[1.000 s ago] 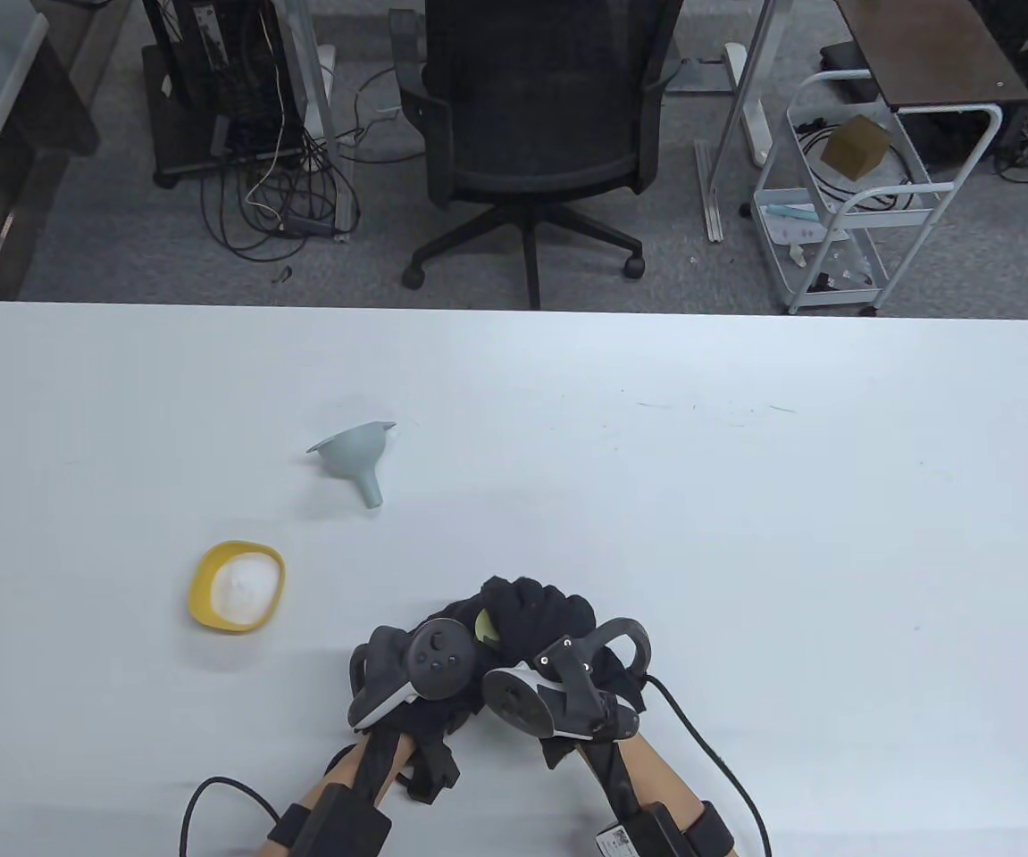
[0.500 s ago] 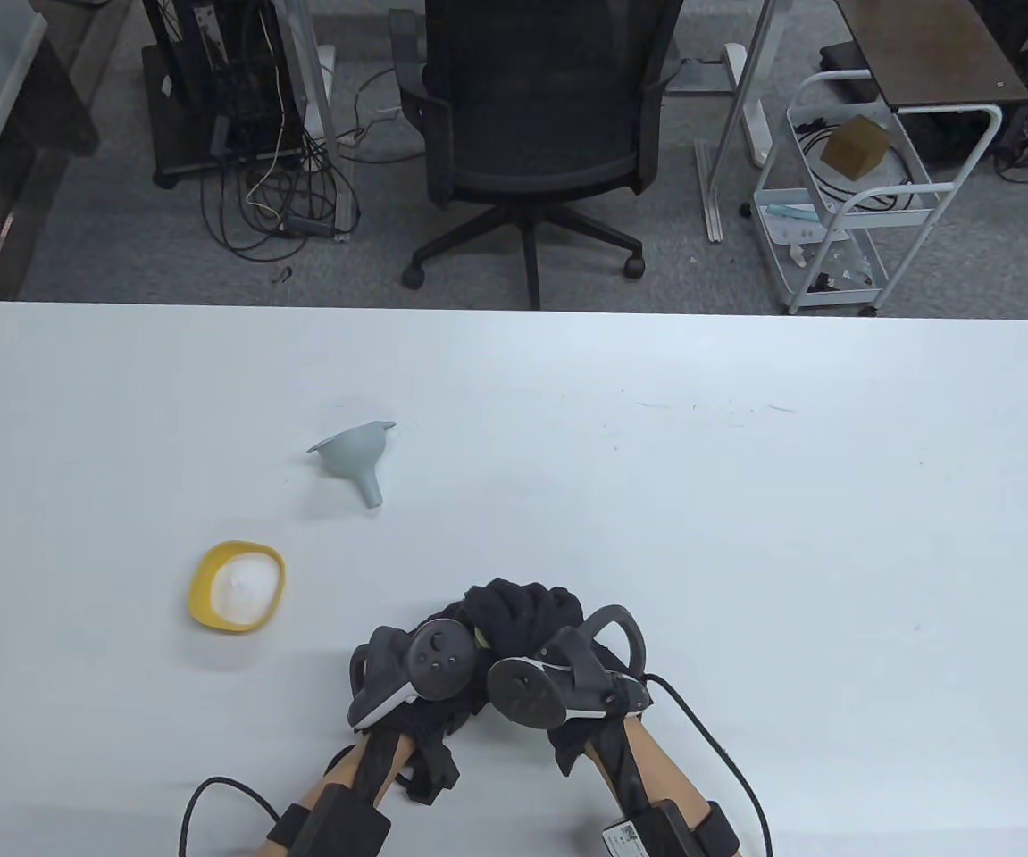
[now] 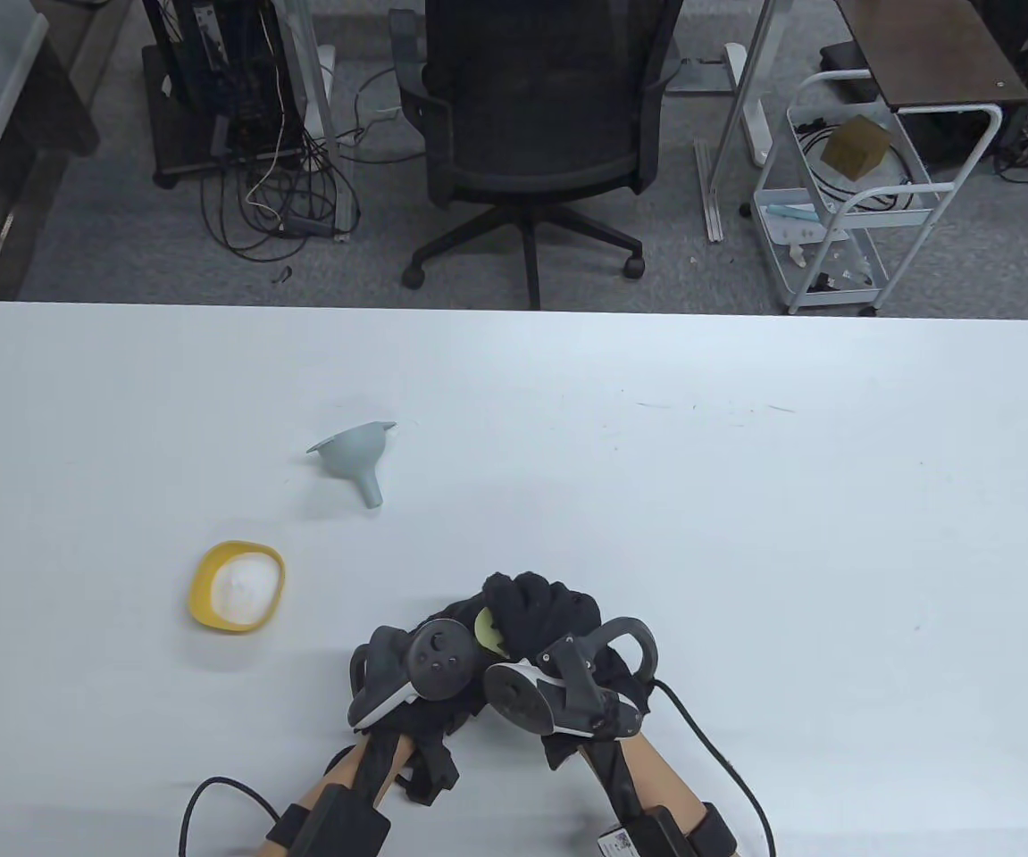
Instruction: Unscrew the press dispenser and pour salt into it
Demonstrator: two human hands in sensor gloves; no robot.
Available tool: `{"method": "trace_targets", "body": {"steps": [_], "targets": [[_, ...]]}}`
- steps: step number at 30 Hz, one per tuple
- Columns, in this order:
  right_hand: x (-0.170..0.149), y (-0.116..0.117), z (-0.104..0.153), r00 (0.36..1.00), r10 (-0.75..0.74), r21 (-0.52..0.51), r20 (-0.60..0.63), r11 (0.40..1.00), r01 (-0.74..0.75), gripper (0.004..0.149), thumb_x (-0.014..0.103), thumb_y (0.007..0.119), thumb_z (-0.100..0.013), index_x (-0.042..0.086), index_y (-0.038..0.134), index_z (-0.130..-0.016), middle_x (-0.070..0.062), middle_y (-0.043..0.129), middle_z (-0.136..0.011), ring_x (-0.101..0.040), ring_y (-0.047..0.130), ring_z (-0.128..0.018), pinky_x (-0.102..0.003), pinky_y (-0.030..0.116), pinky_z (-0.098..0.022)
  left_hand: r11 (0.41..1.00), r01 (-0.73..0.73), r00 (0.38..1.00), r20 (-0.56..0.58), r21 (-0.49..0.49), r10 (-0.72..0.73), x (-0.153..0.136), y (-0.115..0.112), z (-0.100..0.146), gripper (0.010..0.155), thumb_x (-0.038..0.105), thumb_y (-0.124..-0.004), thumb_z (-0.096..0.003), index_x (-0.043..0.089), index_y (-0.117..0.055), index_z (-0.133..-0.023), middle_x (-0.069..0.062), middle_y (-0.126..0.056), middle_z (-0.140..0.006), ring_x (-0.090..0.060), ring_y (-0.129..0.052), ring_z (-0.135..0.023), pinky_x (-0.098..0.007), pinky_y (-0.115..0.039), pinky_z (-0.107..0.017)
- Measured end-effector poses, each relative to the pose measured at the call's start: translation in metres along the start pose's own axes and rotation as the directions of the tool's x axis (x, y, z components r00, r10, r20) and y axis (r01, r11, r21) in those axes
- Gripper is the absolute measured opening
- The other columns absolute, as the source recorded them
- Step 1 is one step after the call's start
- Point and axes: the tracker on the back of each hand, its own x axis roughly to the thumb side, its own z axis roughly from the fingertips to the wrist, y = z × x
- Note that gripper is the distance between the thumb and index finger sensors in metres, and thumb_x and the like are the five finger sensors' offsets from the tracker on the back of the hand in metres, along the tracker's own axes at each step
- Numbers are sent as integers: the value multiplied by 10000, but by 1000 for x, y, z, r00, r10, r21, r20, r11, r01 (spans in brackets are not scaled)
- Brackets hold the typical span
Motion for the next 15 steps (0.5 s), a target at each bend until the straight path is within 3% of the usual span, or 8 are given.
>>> {"method": "trace_targets", "body": {"steps": [4, 9, 15], "targets": [[2, -1, 0, 999, 14, 9, 43, 1000, -15, 719, 529, 670, -598, -19, 601, -1058, -251, 765, -921, -366, 879, -669, -569, 776, -547, 1000, 0, 1000, 0, 0, 0, 0, 0, 0, 1022, 659, -814, -418, 135, -383, -1184, -109, -603, -1171, -348, -688, -1049, -594, -591, -736], [-1, -5, -1, 987, -119, 80, 111, 991, 111, 710, 408, 727, -602, -39, 513, -1110, -277, 681, -1039, -464, 808, -821, -695, 695, -605, 1000, 0, 1000, 0, 0, 0, 0, 0, 0, 1023, 658, -813, -417, 135, -383, -1183, -109, -603, -1171, -347, -687, -1049, -593, -589, -737], [0, -7, -3, 965, -205, 160, 161, 971, 180, 688, 282, 735, -600, -32, 447, -1141, -280, 595, -1121, -542, 706, -932, -754, 636, -626, 1000, 0, 1000, 0, 0, 0, 0, 0, 0, 1021, 658, -810, -421, 134, -379, -1184, -109, -600, -1172, -347, -683, -1051, -592, -586, -739]]}}
